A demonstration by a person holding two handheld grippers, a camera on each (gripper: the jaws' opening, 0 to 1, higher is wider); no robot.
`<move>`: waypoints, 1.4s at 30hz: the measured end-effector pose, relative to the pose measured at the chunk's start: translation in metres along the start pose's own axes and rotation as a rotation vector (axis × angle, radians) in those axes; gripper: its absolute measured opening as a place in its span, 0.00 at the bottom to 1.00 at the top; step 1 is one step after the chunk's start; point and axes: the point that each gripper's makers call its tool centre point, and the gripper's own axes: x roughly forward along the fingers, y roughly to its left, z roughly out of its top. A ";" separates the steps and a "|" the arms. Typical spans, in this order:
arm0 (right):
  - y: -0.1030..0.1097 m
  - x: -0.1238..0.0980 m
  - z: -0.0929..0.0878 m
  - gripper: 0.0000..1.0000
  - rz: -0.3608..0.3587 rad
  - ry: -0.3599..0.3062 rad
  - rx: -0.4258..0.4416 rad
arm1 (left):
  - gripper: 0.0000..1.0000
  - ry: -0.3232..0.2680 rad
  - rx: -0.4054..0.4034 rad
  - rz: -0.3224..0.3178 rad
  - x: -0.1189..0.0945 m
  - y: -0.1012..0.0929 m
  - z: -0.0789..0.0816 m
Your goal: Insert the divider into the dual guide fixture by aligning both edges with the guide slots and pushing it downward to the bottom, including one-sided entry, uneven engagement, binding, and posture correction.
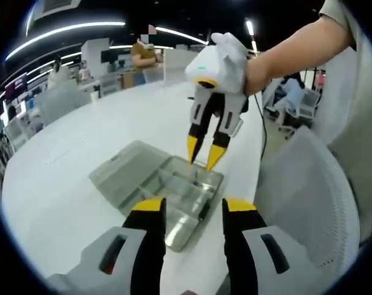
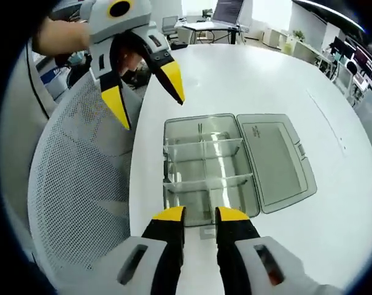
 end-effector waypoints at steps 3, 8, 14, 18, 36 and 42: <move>0.003 -0.004 0.001 0.17 -0.013 -0.027 0.011 | 0.36 0.004 0.003 0.004 -0.004 0.003 0.001; 0.007 -0.008 0.003 0.20 -0.033 -0.070 0.042 | 0.37 0.008 0.011 0.005 -0.009 0.004 0.001; 0.007 -0.014 0.003 0.26 -0.062 -0.123 0.094 | 0.38 0.013 0.009 0.010 -0.017 0.009 -0.002; 0.007 -0.019 0.005 0.27 -0.078 -0.165 0.135 | 0.38 0.020 0.007 0.018 -0.025 0.013 -0.006; 0.024 -0.028 0.007 0.34 -0.123 -0.266 0.209 | 0.39 0.113 -0.004 0.059 -0.055 0.041 -0.043; 0.028 -0.030 0.006 0.36 -0.132 -0.292 0.232 | 0.42 0.142 -0.009 0.080 -0.064 0.053 -0.056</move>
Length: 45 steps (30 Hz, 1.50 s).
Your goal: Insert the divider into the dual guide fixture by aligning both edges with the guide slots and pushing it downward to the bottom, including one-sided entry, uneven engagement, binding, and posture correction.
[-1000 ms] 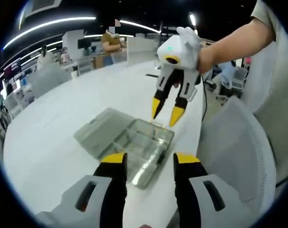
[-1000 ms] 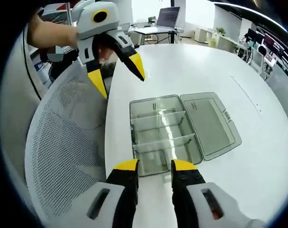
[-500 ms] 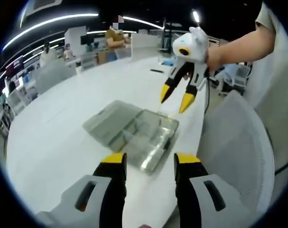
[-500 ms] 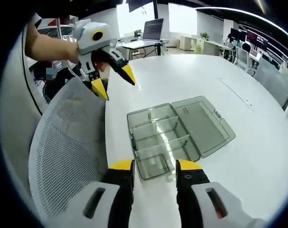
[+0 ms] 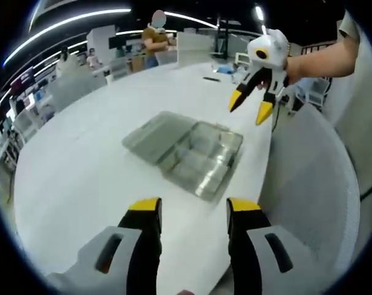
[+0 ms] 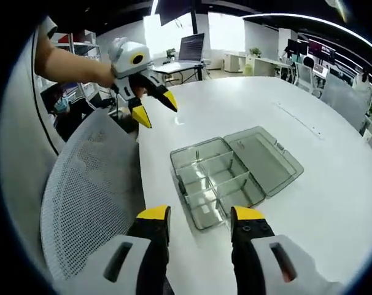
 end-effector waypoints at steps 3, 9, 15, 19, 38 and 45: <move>0.001 -0.001 0.000 0.39 -0.005 -0.015 0.021 | 0.43 0.020 -0.004 0.009 -0.002 0.006 -0.008; 0.002 -0.002 0.000 0.43 -0.014 -0.034 0.046 | 0.46 0.061 -0.002 0.028 -0.008 0.018 -0.023; 0.003 -0.002 0.001 0.47 -0.019 -0.056 0.069 | 0.49 0.105 0.021 0.040 -0.014 0.028 -0.035; 0.007 -0.002 0.002 0.51 -0.015 -0.064 0.076 | 0.49 0.121 0.027 0.046 -0.017 0.034 -0.040; 0.013 -0.006 -0.005 0.59 -0.014 -0.066 0.091 | 0.50 0.237 0.060 0.058 -0.015 0.067 -0.077; 0.013 -0.006 -0.004 0.61 -0.015 -0.067 0.087 | 0.50 0.293 0.091 0.046 -0.013 0.077 -0.091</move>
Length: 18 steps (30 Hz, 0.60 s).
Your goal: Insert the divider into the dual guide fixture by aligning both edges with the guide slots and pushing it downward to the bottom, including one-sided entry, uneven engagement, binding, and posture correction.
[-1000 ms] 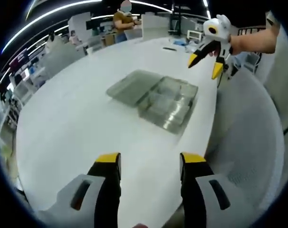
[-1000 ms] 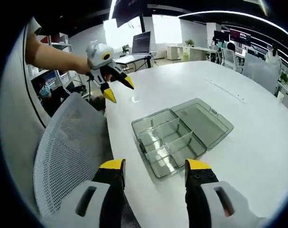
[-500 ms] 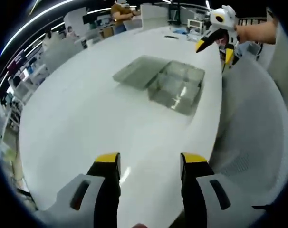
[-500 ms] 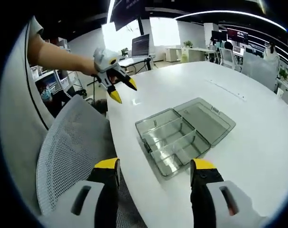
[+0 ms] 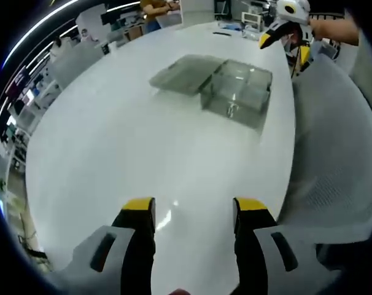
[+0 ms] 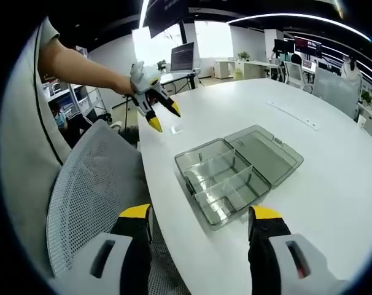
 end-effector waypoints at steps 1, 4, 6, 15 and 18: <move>0.000 0.000 0.000 0.61 0.001 -0.002 0.003 | 0.50 0.009 0.011 -0.002 0.001 0.001 -0.002; 0.002 0.000 0.000 0.61 0.002 -0.002 0.002 | 0.50 0.027 0.028 -0.009 0.002 0.003 -0.005; 0.002 -0.001 -0.001 0.61 0.003 0.001 0.000 | 0.49 0.044 0.049 -0.015 0.005 0.005 -0.010; 0.002 -0.002 -0.002 0.61 0.006 0.006 -0.006 | 0.49 0.081 0.093 -0.037 0.011 0.012 -0.015; 0.002 -0.002 -0.002 0.61 0.006 0.008 -0.012 | 0.49 0.096 0.117 -0.046 0.012 0.014 -0.016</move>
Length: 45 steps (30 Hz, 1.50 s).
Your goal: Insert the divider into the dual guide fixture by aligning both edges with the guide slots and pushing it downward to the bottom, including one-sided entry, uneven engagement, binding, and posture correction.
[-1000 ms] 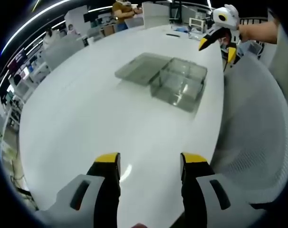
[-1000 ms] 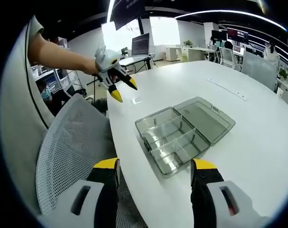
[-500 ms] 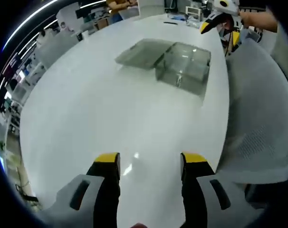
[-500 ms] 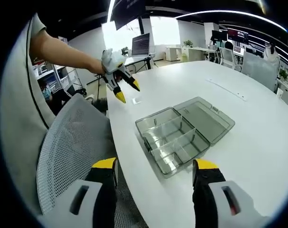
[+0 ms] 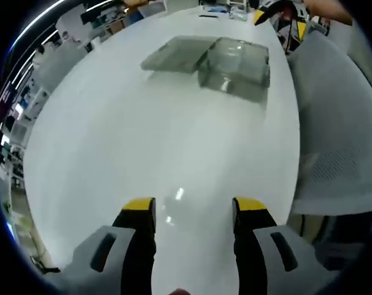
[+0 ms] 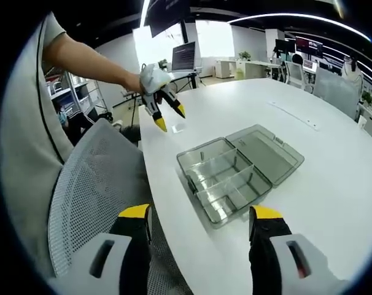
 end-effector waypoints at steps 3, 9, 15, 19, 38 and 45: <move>0.000 0.001 0.000 0.61 0.001 0.000 -0.001 | 0.48 0.012 0.012 -0.012 0.002 0.002 -0.002; 0.001 0.001 0.001 0.62 0.004 -0.001 -0.002 | 0.48 0.046 0.044 -0.041 0.006 0.002 -0.007; 0.001 0.000 -0.002 0.61 0.006 0.002 0.001 | 0.46 0.072 0.058 -0.066 0.010 0.001 -0.012; 0.001 -0.001 -0.004 0.61 0.004 0.005 0.002 | 0.46 0.081 0.066 -0.069 0.013 0.004 -0.015; -0.001 -0.001 -0.004 0.61 0.004 0.004 0.007 | 0.42 0.095 0.104 -0.129 0.020 0.004 -0.013; -0.001 -0.001 -0.004 0.61 0.004 0.007 0.005 | 0.41 0.100 0.115 -0.140 0.020 0.004 -0.013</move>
